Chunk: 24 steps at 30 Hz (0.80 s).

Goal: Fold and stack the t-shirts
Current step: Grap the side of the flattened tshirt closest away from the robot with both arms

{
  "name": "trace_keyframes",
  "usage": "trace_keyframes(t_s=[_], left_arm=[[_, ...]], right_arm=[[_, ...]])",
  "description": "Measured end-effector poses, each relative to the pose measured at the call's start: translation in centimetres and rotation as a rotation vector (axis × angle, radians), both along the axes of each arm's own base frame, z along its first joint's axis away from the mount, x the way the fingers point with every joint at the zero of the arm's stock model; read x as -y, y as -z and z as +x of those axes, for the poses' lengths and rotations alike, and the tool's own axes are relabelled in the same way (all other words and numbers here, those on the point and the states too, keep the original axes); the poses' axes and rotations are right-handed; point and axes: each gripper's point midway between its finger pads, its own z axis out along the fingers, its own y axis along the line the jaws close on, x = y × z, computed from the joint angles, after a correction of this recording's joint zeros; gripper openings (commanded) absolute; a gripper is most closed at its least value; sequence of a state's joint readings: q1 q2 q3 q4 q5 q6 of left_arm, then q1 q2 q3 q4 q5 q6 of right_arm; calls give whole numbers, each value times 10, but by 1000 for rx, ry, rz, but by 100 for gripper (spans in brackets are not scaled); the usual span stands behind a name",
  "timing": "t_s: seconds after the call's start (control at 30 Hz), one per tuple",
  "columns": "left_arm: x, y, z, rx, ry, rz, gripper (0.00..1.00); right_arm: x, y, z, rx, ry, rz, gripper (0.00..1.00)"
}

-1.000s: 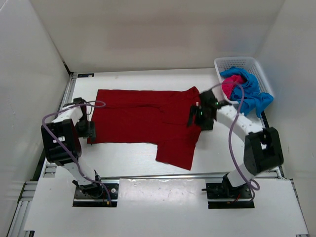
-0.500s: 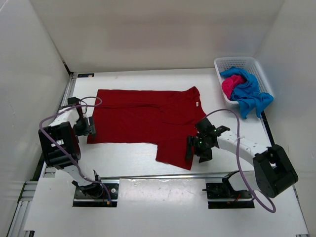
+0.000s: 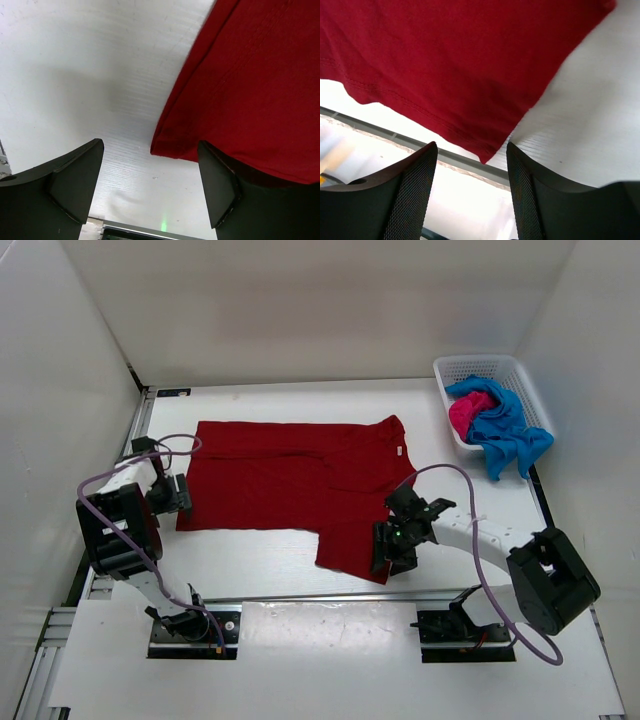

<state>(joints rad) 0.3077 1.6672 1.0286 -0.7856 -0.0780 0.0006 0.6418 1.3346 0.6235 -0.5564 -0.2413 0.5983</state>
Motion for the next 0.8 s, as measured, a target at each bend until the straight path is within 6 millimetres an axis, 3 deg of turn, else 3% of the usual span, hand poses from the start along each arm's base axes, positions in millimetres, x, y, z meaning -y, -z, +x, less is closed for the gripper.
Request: trace_keyframes(t_s=[0.2,0.33,0.5,0.53,0.63,0.67,0.7,0.8], left_arm=[[0,5,1,-22,0,-11,85],[11,14,-4,-53,6,-72,76],[18,17,-2,-60,11,-117,58],[18,17,-2,-64,11,-121,50],[20,17,0,-72,7,-140,34],[21,17,1,-72,7,-147,23],[22,17,1,-70,7,-154,18],[24,17,2,-67,10,-167,10]], right_arm=[[-3,0,-1,-13,5,14,61],[-4,0,-1,-17,7,16,59],[-3,1,-2,-19,7,17,54],[-3,1,-2,-19,7,16,53],[-2,2,-2,-18,4,9,42],[-2,3,-2,-19,1,6,38],[-1,4,-2,-21,0,3,30],[0,6,-1,-25,2,-2,22]])
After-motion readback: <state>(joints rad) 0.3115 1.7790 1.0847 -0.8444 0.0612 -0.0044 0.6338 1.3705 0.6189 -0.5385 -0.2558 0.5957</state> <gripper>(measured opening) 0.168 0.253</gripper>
